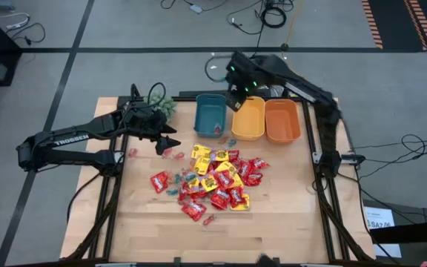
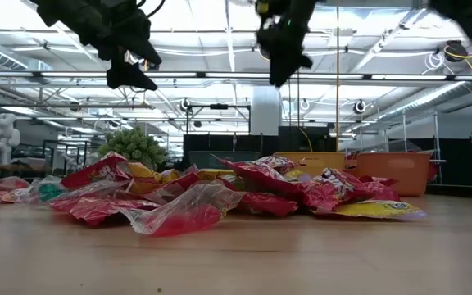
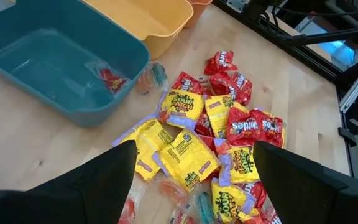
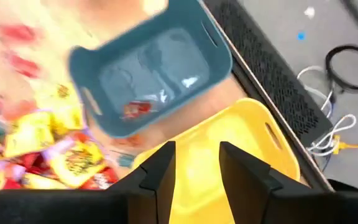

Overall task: Sort candy
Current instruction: Put the orange gummy into the blue bin

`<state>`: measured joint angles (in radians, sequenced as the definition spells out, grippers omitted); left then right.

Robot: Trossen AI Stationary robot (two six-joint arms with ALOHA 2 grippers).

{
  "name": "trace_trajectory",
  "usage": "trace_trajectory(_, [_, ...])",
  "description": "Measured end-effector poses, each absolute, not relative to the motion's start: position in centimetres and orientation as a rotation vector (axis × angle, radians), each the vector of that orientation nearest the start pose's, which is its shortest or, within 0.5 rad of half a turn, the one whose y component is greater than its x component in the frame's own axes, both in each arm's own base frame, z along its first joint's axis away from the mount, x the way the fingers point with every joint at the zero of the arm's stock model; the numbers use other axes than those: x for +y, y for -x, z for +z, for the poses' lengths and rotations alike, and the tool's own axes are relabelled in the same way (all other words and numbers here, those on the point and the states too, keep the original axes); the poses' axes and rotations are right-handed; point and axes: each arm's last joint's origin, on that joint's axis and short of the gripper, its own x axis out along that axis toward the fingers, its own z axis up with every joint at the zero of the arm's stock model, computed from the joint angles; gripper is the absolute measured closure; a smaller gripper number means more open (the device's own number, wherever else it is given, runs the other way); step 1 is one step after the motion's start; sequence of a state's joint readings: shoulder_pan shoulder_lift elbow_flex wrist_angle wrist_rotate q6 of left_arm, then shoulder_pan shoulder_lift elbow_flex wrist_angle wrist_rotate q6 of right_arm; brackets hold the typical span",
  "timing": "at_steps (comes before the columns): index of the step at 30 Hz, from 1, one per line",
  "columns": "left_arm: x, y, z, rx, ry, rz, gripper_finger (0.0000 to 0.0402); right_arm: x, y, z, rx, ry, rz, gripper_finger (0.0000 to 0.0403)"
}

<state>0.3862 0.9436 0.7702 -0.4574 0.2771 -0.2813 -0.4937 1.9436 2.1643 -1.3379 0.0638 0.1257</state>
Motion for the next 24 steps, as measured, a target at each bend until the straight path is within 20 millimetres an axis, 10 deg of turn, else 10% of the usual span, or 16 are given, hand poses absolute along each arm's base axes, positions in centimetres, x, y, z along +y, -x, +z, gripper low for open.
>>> trace_trajectory(11, [6.5,-18.2,27.7,0.595,0.482,0.193,0.0070,-2.7,-25.6,32.1,0.728,-0.705,-0.646,0.0289])
trace_trajectory(24, [6.7,-18.5,28.2,0.528,0.462,0.185,0.0070,2.1,-21.4,23.9,0.635,-1.019,-0.555,0.0289])
